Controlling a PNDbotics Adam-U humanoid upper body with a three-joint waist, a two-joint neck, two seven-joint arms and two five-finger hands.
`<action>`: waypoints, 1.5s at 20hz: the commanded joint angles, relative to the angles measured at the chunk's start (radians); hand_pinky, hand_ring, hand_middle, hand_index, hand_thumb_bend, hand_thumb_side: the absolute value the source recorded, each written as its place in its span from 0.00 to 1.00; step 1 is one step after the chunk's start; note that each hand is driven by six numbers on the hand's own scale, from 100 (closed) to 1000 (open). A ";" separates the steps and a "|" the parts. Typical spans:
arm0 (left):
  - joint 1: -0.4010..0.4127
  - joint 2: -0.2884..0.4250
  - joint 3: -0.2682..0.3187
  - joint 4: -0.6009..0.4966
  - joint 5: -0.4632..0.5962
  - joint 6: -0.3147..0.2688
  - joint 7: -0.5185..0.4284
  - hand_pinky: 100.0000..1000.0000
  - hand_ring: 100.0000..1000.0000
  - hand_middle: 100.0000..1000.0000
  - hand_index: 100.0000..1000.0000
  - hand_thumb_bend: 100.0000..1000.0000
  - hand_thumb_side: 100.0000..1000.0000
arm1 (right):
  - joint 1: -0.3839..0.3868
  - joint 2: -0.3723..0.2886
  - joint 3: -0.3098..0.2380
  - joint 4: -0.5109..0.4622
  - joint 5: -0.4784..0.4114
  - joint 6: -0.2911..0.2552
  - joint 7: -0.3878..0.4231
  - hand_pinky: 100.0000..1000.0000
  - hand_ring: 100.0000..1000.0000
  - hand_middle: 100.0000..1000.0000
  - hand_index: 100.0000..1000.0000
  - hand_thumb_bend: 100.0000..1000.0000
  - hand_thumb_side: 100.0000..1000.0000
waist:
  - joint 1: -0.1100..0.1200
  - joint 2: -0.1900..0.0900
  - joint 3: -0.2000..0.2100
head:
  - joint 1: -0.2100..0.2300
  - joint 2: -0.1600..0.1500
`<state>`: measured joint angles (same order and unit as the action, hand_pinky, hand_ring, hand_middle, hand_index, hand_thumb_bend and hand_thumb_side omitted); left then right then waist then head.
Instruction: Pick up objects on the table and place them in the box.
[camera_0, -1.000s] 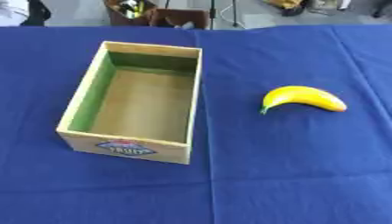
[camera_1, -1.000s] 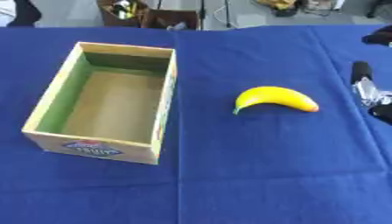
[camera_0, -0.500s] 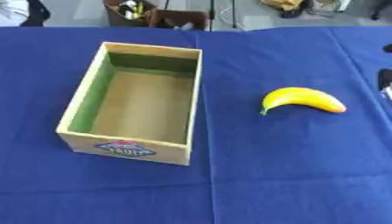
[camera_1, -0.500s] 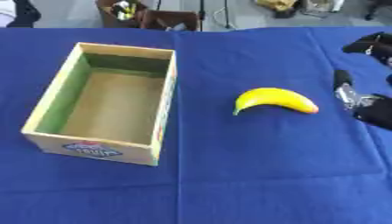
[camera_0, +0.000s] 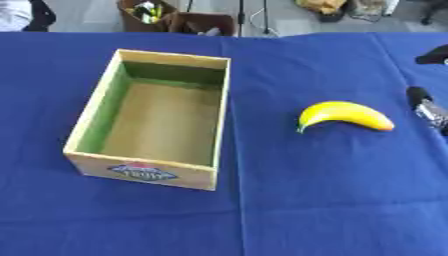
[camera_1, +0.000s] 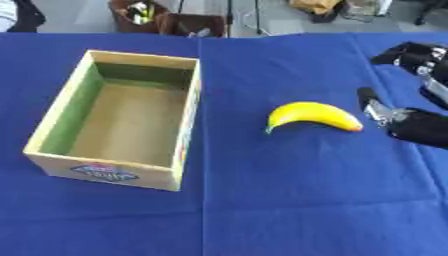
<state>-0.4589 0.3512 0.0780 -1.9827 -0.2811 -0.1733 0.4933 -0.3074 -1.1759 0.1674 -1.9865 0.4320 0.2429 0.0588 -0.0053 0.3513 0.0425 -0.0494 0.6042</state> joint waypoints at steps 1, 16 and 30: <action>-0.016 0.015 -0.002 -0.017 0.006 0.000 -0.005 0.52 0.67 0.73 0.90 0.00 1.00 | -0.028 -0.031 -0.004 -0.013 -0.009 0.008 0.049 0.81 0.88 0.79 0.89 0.14 0.86 | -0.002 -0.017 0.001 | -0.005 -0.011; -0.023 0.015 -0.012 -0.017 0.013 -0.001 -0.017 0.51 0.67 0.73 0.90 0.00 1.00 | -0.182 0.002 0.070 0.077 0.002 0.029 0.276 0.84 0.91 0.76 0.92 0.44 0.60 | -0.008 -0.012 0.017 | -0.022 -0.017; -0.031 0.015 -0.015 -0.017 0.015 -0.002 -0.021 0.51 0.66 0.73 0.90 0.00 1.00 | -0.310 0.059 0.093 0.154 0.055 -0.005 0.489 0.82 0.89 0.77 0.90 0.38 0.46 | -0.014 -0.007 0.030 | -0.031 -0.022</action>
<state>-0.4755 0.3511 0.0655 -1.9827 -0.2677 -0.1751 0.4761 -0.6018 -1.0994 0.2718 -1.8323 0.4755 0.2402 0.5308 -0.0190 0.3613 0.0720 -0.0778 0.5943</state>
